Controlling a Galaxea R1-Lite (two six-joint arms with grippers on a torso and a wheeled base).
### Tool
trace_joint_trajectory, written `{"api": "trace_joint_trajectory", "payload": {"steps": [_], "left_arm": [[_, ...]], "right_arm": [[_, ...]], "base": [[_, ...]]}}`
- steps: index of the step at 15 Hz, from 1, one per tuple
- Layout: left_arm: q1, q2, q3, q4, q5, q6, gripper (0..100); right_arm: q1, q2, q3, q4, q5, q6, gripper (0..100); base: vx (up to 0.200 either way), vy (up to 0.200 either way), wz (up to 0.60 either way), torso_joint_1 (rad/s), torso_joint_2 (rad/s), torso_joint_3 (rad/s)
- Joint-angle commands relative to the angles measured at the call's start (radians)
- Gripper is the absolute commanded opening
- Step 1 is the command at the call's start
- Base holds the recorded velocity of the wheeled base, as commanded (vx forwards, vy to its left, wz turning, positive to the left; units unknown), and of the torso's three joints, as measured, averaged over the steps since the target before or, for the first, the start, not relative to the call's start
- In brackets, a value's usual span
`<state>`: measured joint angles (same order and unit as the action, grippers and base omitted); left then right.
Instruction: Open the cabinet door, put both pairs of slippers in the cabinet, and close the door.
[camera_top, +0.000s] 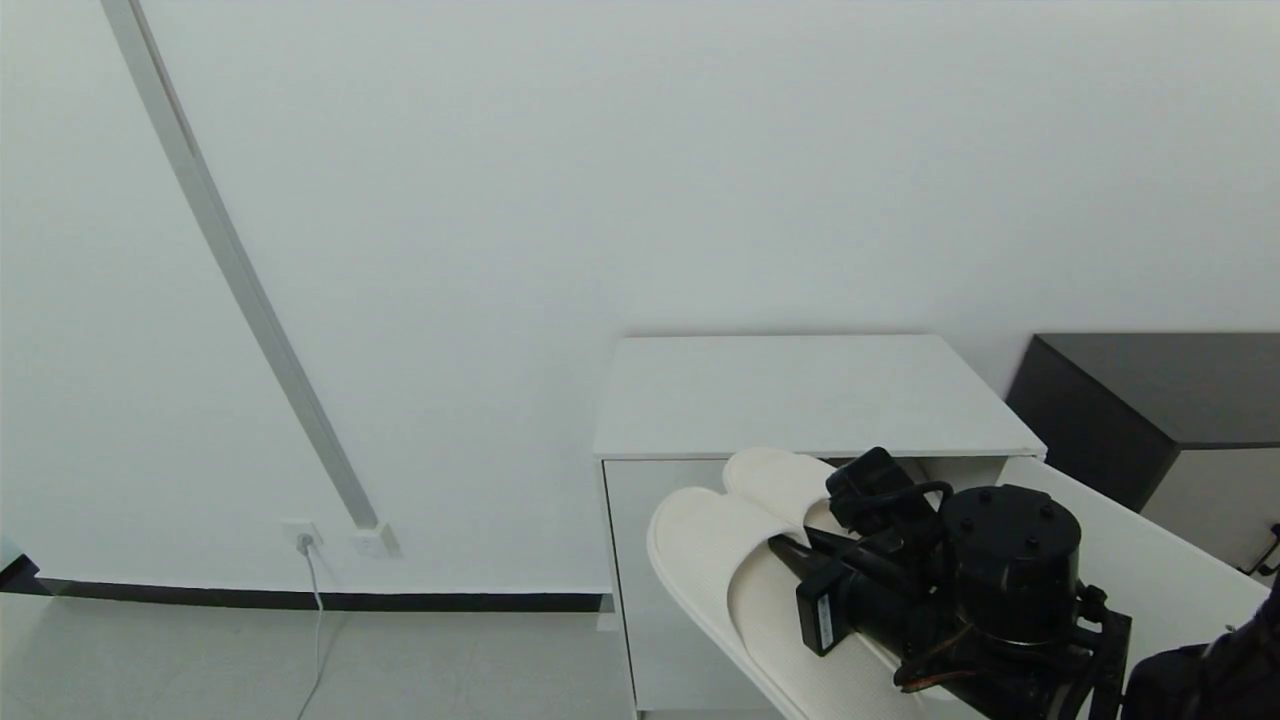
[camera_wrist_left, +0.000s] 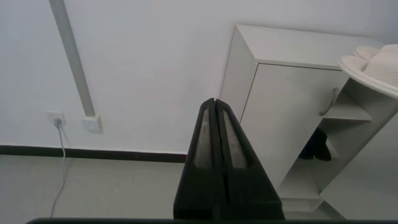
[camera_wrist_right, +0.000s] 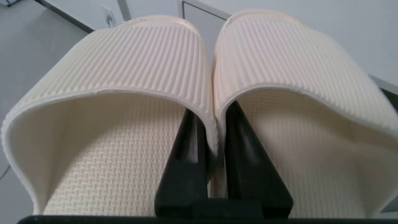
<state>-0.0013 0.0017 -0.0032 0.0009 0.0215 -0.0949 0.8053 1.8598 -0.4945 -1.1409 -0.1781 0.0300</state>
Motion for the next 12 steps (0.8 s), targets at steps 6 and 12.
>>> {"api": "trace_joint_trajectory", "payload": {"steps": [6, 12], "left_arm": [[0.000, 0.000, 0.000, 0.001, 0.000, 0.001, 0], [0.000, 0.000, 0.000, 0.001, -0.002, 0.001, 0]], "right_arm": [[0.000, 0.001, 0.002, -0.003, 0.000, 0.001, 0], [0.002, 0.001, 0.007, -0.007, 0.000, -0.001, 0]], "base": [[0.000, -0.200, 0.00, 0.000, 0.00, 0.003], [0.000, -0.200, 0.00, 0.001, 0.00, 0.002]]}}
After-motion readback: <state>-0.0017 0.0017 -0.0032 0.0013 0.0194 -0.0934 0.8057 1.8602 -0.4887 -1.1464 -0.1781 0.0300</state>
